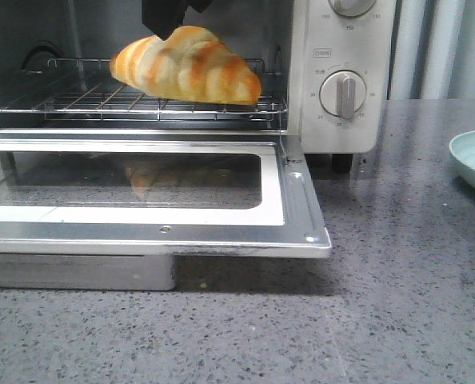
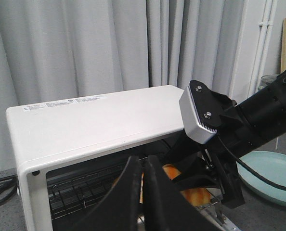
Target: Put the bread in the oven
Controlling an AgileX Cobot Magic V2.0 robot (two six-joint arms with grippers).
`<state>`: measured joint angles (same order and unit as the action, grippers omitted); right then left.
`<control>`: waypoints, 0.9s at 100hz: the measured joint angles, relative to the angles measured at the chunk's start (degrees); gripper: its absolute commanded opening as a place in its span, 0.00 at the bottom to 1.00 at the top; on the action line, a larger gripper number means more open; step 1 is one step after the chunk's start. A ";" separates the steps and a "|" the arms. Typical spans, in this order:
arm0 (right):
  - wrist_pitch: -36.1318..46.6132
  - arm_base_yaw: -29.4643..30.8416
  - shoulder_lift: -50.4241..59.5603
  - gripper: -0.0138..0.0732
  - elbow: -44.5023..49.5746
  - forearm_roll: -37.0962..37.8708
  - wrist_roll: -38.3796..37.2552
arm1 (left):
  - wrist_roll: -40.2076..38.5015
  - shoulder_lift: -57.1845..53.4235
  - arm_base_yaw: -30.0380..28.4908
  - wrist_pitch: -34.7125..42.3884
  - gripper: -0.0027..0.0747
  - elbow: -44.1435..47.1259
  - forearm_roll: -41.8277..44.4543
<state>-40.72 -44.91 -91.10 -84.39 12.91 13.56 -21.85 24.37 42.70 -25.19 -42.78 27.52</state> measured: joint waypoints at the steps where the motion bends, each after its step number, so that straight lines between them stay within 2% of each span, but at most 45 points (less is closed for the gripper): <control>1: 0.00 -0.12 0.00 0.56 0.00 0.00 0.00 | 0.00 0.00 0.00 -0.08 0.01 0.00 0.00; 42: -0.49 -5.38 2.71 0.47 0.00 0.32 -0.22 | 0.10 -3.12 0.00 -2.98 0.01 0.00 1.01; 49: -1.00 -6.61 3.55 0.41 0.00 0.32 -0.22 | 0.10 -4.33 0.00 -4.63 0.01 0.00 1.15; 64: -3.29 -8.98 5.04 0.18 0.00 0.19 -0.35 | -0.61 -6.97 0.00 -7.02 0.01 0.12 1.15; 71: -4.81 -9.73 5.46 0.10 0.00 -0.10 -0.35 | -0.99 -8.21 0.00 -7.25 0.01 0.68 1.15; 76: -6.11 -10.15 5.68 0.07 0.00 -0.21 -0.35 | -1.09 -9.06 0.00 -7.25 0.01 1.31 1.19; 90: -8.68 -10.53 6.02 0.07 0.00 -0.45 -0.35 | -1.22 -12.05 -0.14 -6.64 0.01 3.69 1.28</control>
<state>-49.40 -55.44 -85.09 -84.39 12.46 13.21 -23.06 12.32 42.56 -31.83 -39.09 28.79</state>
